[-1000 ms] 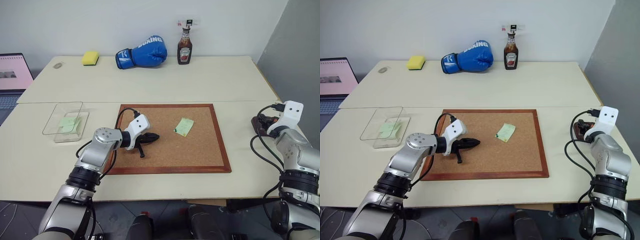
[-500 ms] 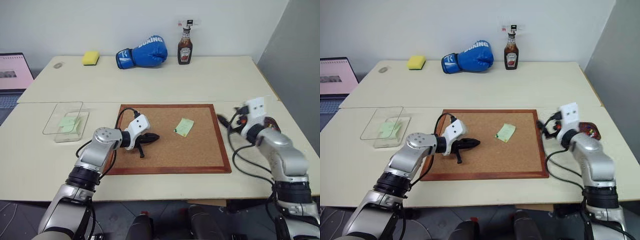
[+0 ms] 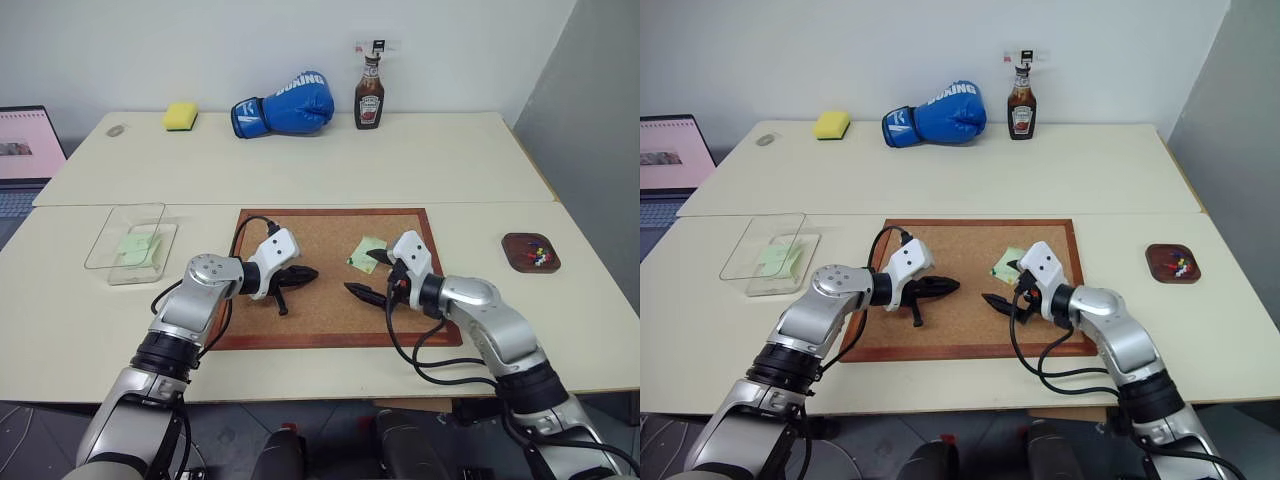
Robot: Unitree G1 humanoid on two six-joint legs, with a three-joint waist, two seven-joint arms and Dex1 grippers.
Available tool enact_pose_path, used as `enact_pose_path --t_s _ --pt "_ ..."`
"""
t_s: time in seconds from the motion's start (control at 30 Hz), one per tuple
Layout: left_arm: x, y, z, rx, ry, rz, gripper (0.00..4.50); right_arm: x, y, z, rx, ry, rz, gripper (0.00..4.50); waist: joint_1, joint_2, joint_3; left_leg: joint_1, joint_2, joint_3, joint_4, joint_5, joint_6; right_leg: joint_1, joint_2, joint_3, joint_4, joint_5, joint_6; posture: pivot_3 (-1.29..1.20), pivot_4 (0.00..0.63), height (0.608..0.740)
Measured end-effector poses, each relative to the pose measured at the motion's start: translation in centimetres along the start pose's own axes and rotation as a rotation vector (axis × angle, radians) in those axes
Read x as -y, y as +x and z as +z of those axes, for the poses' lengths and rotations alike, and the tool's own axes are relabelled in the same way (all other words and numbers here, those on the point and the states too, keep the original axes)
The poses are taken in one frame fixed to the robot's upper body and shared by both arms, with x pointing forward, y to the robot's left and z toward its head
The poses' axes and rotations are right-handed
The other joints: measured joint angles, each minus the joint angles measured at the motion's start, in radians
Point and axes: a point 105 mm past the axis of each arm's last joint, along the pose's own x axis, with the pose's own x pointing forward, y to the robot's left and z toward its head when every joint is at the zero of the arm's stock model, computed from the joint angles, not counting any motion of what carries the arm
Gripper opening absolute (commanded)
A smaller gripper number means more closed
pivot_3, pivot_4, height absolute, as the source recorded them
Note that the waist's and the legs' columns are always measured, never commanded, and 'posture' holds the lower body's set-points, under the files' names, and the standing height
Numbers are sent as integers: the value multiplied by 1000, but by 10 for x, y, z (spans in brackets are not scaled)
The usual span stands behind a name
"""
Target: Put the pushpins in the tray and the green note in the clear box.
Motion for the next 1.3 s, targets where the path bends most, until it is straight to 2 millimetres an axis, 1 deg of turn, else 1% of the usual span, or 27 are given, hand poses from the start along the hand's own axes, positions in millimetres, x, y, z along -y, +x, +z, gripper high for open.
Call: enact_pose_path --t_s 0.1,0.17,0.2,0.37,0.57,0.63,0.67,0.7,0.73,0.87,0.9,1.03,1.17,1.23,1.3 --pt "0 -1 0 -1 3 0 0 5 3 -9 -21 3 -18 4469 0 0 0 0 0 0 0 0 0 0 0 0 0 0 0 0 150 740" --pt "0 -2 -1 -3 3 4 0 5 5 -13 -25 17 -15 4112 -2 0 0 0 0 0 -1 0 0 0 0 0 0 0 0 0 150 740" --pt "0 -2 -1 -3 2 6 0 4 6 -14 -23 23 -13 4015 -3 0 0 0 0 0 -1 0 0 0 0 0 0 0 0 0 150 740" --pt "0 -3 -1 -6 1 7 0 4 7 -18 -29 23 -6 3012 -4 0 0 1 0 0 -1 0 0 0 0 0 0 0 0 0 150 740" --pt "0 -3 -1 -5 2 8 0 5 11 -8 -5 7 2 1777 -3 0 0 0 0 0 -1 0 0 0 0 0 0 0 0 0 150 740" --pt "0 -3 -1 -6 1 8 0 7 11 -10 -6 16 -4 1466 -3 0 0 0 0 0 -1 0 0 0 0 0 0 0 0 0 150 740" --pt "0 -2 -1 -6 0 8 0 8 11 -11 -10 21 -8 1242 -3 0 0 0 0 0 -1 0 0 0 0 0 0 0 0 0 150 740" --pt "0 -3 -1 -7 -2 8 0 8 10 -12 -13 25 -11 1135 -3 0 0 0 0 0 -1 0 0 0 0 0 0 0 0 0 150 740" --pt "0 -2 -1 -7 -2 9 0 9 10 -13 -14 28 -13 880 -3 0 0 1 0 0 -1 0 0 0 0 0 0 0 0 0 150 740" --pt "0 -2 -1 -5 -3 12 0 13 9 -14 -22 21 -28 92 -3 0 0 0 0 0 0 0 0 0 0 0 0 0 0 0 150 740" --pt "0 -2 -1 -5 -3 14 0 14 9 -14 -24 18 -30 23 -3 0 0 1 0 0 -1 0 0 0 0 0 0 0 0 0 150 740" --pt "-1 -2 -1 -5 -4 15 0 14 9 -13 -28 5 -33 23 -2 0 0 0 0 0 0 0 0 0 0 0 0 0 0 0 150 740" --pt "-1 -2 -1 -5 -4 18 0 16 9 -11 -6 43 -41 23 -2 0 0 0 0 0 0 0 0 0 0 0 1 0 0 0 150 740" --pt "-1 -2 -1 -5 -5 18 0 17 8 -2 47 86 -48 23 -2 0 0 0 0 0 0 0 0 0 0 0 1 0 0 0 150 740" --pt "-1 -1 -1 -5 -5 16 0 18 4 17 123 85 -49 23 -1 0 0 0 0 0 0 0 0 0 0 0 1 0 0 0 150 740"
